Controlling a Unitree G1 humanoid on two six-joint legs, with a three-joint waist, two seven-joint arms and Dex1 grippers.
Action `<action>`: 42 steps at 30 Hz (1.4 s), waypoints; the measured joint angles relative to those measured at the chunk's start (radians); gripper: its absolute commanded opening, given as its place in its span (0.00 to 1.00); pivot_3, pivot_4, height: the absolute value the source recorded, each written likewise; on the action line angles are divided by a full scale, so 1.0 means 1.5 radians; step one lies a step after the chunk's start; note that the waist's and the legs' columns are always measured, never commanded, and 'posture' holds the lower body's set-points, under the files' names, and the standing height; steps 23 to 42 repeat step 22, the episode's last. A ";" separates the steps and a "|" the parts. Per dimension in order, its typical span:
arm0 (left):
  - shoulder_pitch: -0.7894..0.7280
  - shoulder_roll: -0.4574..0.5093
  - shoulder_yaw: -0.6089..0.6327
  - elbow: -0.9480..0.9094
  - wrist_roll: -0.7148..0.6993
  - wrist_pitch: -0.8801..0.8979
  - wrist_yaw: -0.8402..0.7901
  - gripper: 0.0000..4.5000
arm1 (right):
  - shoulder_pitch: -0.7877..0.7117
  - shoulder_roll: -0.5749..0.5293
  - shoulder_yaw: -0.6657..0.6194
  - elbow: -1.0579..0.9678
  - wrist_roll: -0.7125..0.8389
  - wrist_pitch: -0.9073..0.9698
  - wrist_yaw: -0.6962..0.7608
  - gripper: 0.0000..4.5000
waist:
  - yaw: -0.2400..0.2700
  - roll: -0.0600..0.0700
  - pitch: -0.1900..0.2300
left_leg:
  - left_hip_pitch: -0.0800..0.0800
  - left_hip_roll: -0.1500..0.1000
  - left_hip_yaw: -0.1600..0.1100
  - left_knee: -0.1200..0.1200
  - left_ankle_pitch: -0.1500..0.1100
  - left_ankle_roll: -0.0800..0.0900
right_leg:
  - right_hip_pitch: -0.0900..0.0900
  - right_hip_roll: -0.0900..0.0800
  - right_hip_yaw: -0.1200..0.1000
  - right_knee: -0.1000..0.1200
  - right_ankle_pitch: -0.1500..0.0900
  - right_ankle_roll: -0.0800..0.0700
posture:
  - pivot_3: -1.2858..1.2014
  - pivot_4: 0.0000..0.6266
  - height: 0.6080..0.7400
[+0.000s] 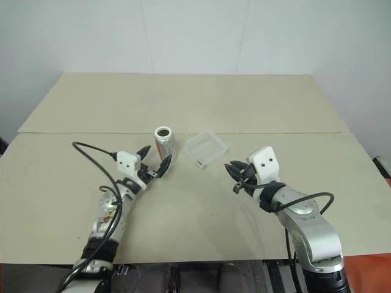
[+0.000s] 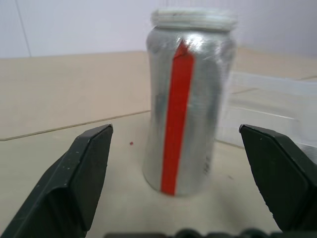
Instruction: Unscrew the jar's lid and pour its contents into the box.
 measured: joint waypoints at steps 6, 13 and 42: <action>0.166 0.084 0.035 -0.227 -0.073 0.100 -0.022 0.99 | 0.011 -0.006 -0.001 0.000 0.001 -0.001 0.014 0.23 | -0.002 0.000 0.000 | 0.001 0.000 0.000 -0.002 0.000 0.000 | 0.000 0.000 0.000 -0.005 0.000 -0.001 | 0.52 0.24 1.00; 0.224 0.197 0.061 -0.316 -0.128 0.124 -0.121 0.99 | 0.093 -0.167 -0.068 0.008 0.027 -0.090 0.196 0.23 | 0.007 0.001 0.000 | 0.001 0.000 0.001 -0.002 -0.001 0.001 | 0.001 0.000 0.000 -0.008 0.000 -0.001 | 0.52 0.24 1.00; 0.278 0.179 0.043 -0.398 -0.158 0.147 -0.116 1.00 | 0.173 -0.345 -0.203 0.124 0.070 -0.171 0.443 0.51 | 0.005 0.001 0.000 | 0.012 0.000 0.002 -0.009 -0.001 0.001 | 0.010 -0.001 0.002 -0.010 -0.001 -0.003 | 0.52 0.24 1.00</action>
